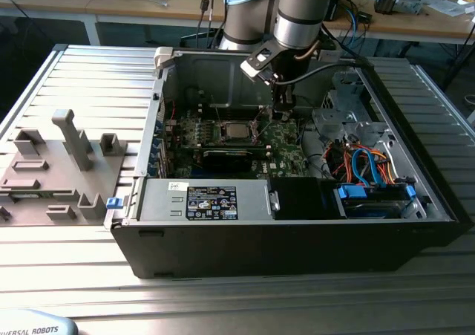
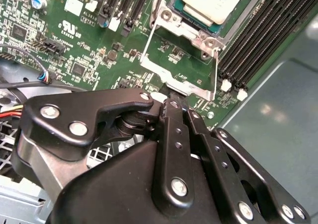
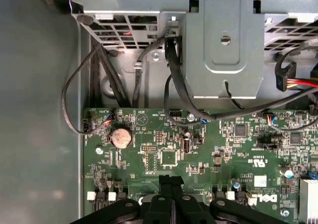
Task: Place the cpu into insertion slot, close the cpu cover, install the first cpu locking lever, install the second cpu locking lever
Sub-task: 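Close the cpu cover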
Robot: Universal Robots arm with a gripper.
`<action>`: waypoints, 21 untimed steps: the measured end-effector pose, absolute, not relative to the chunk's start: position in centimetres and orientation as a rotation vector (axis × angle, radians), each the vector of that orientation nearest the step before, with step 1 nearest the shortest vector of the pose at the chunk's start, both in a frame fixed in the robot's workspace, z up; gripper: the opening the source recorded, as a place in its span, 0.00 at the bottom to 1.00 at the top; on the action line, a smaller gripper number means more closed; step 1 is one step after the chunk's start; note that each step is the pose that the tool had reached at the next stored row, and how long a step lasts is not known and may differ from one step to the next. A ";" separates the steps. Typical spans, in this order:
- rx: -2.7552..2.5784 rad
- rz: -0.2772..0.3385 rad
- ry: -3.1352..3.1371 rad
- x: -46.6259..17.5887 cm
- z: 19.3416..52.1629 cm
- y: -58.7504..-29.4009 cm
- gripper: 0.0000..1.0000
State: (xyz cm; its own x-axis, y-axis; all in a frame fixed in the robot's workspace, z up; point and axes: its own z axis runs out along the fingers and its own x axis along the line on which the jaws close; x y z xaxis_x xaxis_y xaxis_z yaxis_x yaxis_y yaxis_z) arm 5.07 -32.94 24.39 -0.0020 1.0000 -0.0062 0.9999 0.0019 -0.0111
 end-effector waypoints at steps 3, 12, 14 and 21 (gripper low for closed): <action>-2.217 0.019 -2.221 4.8 24.4 -32.9 0.11; -2.217 0.019 -2.221 4.1 24.4 -32.9 0.11; -2.217 0.019 -2.221 3.9 24.4 -32.9 0.11; -2.217 0.019 -2.221 3.5 24.4 -32.9 0.11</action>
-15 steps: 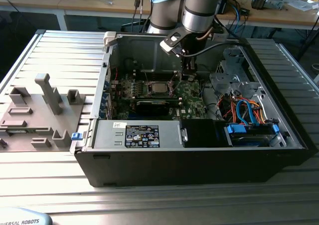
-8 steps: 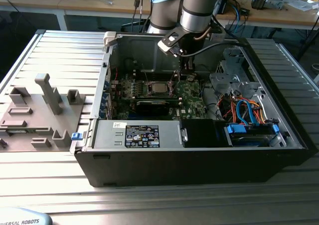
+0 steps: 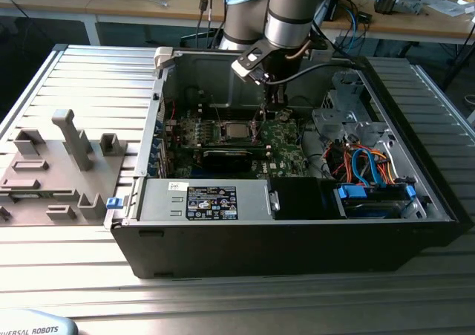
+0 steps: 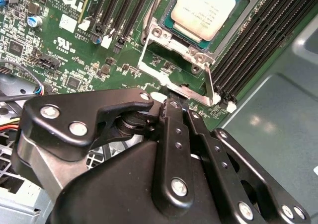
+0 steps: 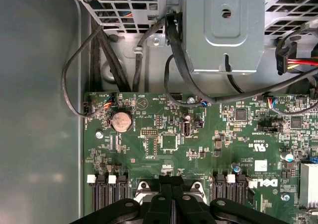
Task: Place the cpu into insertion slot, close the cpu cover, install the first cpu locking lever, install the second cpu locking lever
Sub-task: 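Close the cpu cover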
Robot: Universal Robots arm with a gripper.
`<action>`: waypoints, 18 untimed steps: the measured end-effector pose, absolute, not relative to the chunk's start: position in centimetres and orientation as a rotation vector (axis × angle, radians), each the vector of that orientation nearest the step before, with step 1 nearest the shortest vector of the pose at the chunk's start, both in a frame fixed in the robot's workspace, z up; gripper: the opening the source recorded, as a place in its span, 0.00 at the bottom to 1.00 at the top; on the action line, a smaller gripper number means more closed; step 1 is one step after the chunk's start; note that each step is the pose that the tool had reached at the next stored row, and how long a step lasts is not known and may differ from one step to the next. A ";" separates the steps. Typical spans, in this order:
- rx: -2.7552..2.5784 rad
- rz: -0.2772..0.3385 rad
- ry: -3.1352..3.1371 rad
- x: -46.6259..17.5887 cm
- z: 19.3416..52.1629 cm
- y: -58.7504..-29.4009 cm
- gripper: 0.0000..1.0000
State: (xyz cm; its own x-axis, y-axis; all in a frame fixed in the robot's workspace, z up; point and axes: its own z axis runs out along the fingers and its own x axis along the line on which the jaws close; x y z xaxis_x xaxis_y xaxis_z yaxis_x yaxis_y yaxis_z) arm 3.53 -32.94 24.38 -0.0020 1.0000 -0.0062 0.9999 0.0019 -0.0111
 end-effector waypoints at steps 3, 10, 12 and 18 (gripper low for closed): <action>-2.217 0.019 -2.221 3.4 24.4 -32.9 0.11; -2.217 0.019 -2.221 2.7 24.4 -32.9 0.11; -2.217 0.019 -2.221 2.6 24.4 -32.9 0.11; -2.217 0.019 -2.221 2.3 24.4 -32.9 0.11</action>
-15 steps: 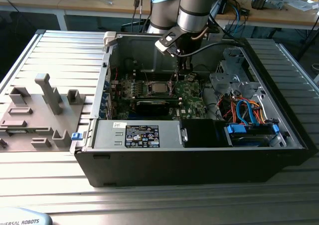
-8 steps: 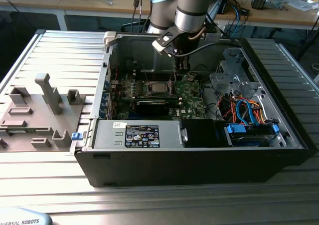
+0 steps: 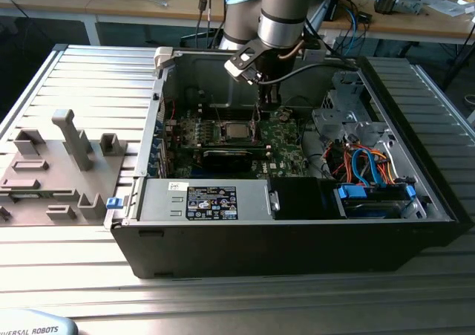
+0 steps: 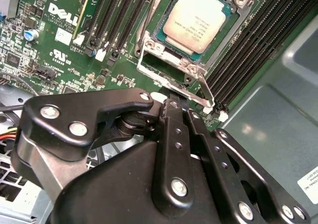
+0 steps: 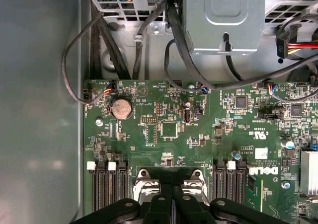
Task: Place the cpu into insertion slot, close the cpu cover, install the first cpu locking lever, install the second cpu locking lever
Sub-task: 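Close the cpu cover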
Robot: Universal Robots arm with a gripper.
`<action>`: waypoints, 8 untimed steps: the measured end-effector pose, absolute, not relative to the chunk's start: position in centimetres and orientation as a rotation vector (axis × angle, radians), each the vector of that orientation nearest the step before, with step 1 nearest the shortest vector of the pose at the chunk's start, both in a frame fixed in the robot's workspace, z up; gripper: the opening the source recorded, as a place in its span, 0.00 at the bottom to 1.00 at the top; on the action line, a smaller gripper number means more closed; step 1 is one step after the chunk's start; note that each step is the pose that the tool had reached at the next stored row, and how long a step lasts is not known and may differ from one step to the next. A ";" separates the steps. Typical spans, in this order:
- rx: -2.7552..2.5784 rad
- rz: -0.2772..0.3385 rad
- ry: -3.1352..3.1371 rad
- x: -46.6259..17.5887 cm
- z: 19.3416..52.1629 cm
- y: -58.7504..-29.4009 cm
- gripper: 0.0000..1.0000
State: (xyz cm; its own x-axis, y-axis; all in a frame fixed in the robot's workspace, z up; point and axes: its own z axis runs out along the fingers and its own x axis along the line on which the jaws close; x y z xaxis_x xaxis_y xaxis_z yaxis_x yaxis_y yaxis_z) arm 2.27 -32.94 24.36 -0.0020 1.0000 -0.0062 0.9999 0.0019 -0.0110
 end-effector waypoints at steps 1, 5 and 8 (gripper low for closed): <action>-2.217 0.019 -2.221 2.2 24.4 -32.9 0.11; -2.217 0.019 -2.221 2.0 24.4 -32.9 0.11; -2.217 0.019 -2.221 1.8 24.4 -32.9 0.11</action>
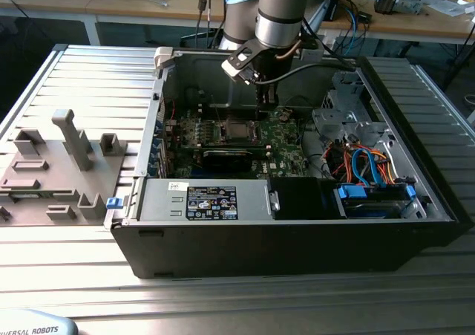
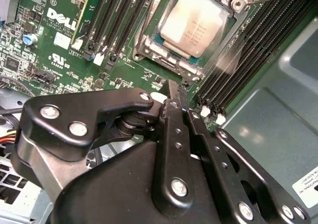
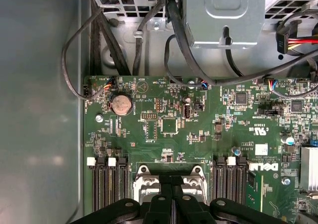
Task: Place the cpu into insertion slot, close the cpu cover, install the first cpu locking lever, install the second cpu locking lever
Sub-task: 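Close the cpu cover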
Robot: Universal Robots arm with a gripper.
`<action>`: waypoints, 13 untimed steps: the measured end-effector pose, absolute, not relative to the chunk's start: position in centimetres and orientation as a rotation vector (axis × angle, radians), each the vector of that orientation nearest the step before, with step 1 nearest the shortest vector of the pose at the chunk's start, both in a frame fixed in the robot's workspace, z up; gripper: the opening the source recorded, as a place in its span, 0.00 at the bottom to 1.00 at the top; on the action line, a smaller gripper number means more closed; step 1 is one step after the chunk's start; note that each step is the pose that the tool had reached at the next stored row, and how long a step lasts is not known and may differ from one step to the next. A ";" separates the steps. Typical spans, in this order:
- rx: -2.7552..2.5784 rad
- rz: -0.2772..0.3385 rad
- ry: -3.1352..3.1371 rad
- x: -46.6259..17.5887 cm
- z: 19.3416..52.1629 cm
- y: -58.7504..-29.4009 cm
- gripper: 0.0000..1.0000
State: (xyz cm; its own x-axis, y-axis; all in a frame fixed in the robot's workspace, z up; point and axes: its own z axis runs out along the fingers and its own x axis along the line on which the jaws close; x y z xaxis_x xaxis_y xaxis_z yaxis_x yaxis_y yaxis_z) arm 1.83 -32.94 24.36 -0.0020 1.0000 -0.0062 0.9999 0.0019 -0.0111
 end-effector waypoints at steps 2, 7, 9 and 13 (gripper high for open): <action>-2.217 0.019 -2.221 1.7 24.4 -32.9 0.11; -2.217 0.019 -2.221 1.5 24.4 -32.9 0.11; -2.217 0.019 -2.221 1.4 24.3 -32.9 0.11; -2.217 0.019 -2.221 1.1 24.3 -32.9 0.11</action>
State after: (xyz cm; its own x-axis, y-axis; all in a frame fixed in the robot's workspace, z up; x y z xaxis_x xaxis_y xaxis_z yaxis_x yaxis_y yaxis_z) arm 1.07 -32.94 24.29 -0.0020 1.0000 -0.0062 0.9999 0.0019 -0.0111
